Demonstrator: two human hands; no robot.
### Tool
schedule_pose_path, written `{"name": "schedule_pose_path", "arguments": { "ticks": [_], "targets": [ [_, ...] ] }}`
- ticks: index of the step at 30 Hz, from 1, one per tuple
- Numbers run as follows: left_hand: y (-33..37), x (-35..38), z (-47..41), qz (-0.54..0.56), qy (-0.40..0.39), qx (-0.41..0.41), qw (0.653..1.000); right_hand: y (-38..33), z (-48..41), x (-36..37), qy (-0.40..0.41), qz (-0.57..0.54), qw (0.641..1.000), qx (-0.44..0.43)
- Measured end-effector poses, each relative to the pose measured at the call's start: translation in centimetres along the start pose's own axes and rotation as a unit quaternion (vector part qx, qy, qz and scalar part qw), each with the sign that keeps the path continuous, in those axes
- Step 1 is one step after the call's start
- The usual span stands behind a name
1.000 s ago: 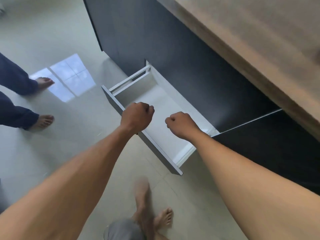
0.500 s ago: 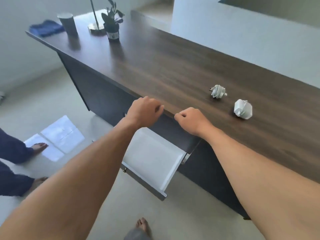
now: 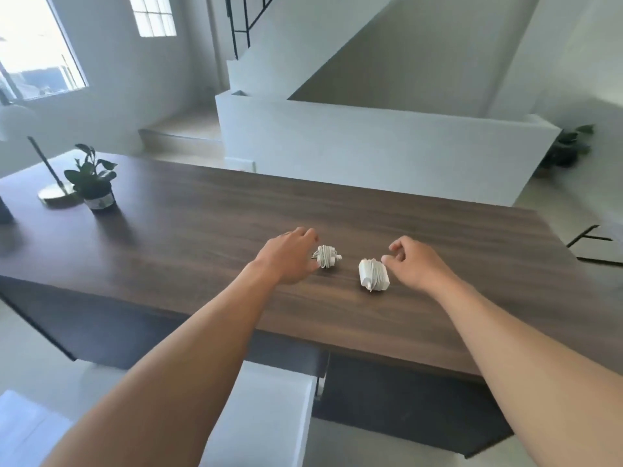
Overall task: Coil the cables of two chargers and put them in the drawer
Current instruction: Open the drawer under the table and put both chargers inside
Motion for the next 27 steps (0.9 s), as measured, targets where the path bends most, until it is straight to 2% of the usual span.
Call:
{"name": "schedule_pose_path", "arguments": {
  "ticks": [3, 6, 13, 17, 21, 27],
  "targets": [
    [-0.7, 2.3, -1.2, -0.015, -0.03, 0.017, 0.999, 2.9, -0.1, 0.9, -0.014, 0.023, 0.999, 0.019],
    [-0.9, 4.6, -1.8, -0.022, -0.055, 0.028, 0.998, 5.4, 0.1, 2.0, -0.069, 0.042, 0.996, 0.037],
    [-2.1, 7.0, -5.7, -0.009, -0.071, 0.004, 0.997, 6.5, -3.8, 3.8, -0.124, -0.003, 0.989, 0.082],
    [-2.3, 8.3, -7.3, -0.008, -0.082, -0.007, 0.997, 5.9, -5.8, 6.0, -0.119, -0.024, 0.98, 0.156],
    [-2.8, 9.3, -8.9, 0.009, -0.095, -0.016, 0.995, 5.1, -7.2, 7.5, -0.138, 0.014, 0.97, 0.202],
    [-3.3, 10.8, -9.5, 0.037, -0.099, -0.007, 0.994, 4.2, -7.1, 8.9, -0.122, 0.096, 0.966, 0.205]
  ]
}}
Point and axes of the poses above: each hand's wrist, its own z-axis away from the middle knuckle, its own x-axis out of the palm, y = z × x, the point moved 1 cm from there along -z, towards the middle knuckle, and after that the axes turned 11 degrees about y, right-handed, at the moved point
